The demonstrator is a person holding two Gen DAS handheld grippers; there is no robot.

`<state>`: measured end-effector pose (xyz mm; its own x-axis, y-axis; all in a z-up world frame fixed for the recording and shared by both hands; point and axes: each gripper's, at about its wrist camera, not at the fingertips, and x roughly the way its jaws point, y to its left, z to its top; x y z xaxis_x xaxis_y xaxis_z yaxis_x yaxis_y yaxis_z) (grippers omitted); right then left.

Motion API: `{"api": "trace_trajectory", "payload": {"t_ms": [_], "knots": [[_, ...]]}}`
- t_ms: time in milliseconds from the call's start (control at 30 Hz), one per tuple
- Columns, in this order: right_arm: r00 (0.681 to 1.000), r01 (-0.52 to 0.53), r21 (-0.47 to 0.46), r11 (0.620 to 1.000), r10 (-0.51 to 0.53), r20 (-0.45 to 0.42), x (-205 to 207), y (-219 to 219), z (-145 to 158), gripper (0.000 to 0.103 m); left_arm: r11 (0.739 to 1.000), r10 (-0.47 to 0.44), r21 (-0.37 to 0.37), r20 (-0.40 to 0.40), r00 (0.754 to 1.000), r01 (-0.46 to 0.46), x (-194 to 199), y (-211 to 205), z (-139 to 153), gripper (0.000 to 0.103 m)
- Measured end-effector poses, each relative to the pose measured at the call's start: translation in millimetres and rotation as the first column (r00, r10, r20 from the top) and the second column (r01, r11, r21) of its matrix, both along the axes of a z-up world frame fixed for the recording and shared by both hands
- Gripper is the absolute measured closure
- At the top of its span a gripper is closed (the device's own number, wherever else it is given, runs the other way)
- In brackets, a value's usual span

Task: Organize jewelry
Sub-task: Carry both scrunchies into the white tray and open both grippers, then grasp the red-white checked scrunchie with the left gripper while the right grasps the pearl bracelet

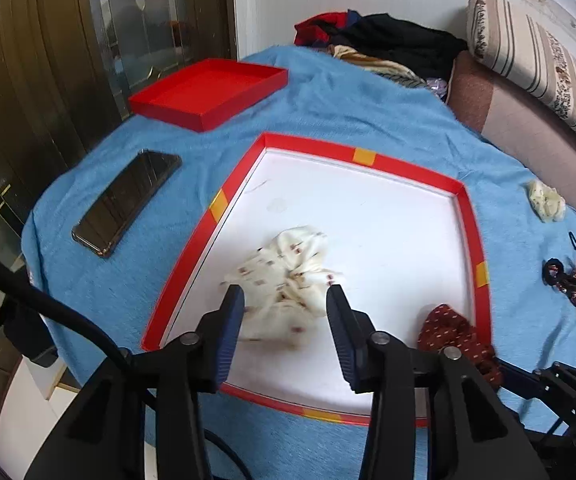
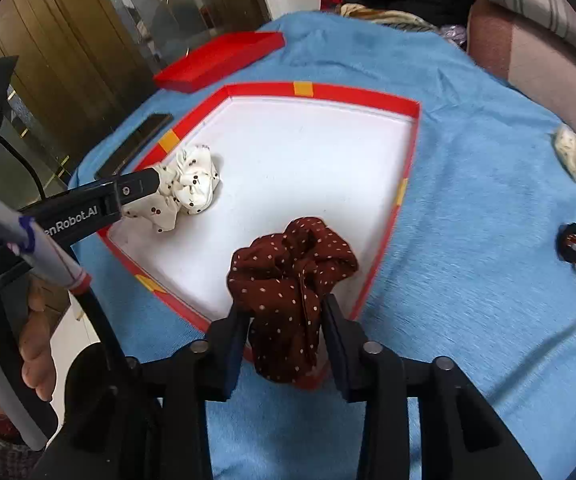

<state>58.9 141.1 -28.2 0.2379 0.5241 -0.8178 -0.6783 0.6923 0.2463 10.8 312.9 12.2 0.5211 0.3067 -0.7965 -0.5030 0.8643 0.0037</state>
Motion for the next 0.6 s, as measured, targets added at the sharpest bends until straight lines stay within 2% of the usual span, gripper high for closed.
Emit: {"api": "trace_trajectory", "payload": {"t_ms": [133,333,467,600], "knots": [[0.999,0.033,0.030,0.999,-0.034,0.032,-4,-26,14,0.053,0.999,-0.015,0.035,0.025,1.000,0.015,-1,-18,19,0.051],[0.989,0.128,0.045,0.991,-0.131,0.067,-6,-89,25,0.051,0.994,-0.091,0.070,0.038,0.995,0.088,8,-60,38,0.050],[0.970,0.237,0.053,0.970,-0.239,0.051,1,-143,24,0.050,0.983,-0.167,0.076,0.027,0.986,0.164,21,-97,41,0.049],[0.930,0.363,0.055,0.930,-0.365,0.031,10,-204,16,0.050,0.966,-0.254,0.053,0.008,0.967,0.253,40,-138,39,0.048]]}}
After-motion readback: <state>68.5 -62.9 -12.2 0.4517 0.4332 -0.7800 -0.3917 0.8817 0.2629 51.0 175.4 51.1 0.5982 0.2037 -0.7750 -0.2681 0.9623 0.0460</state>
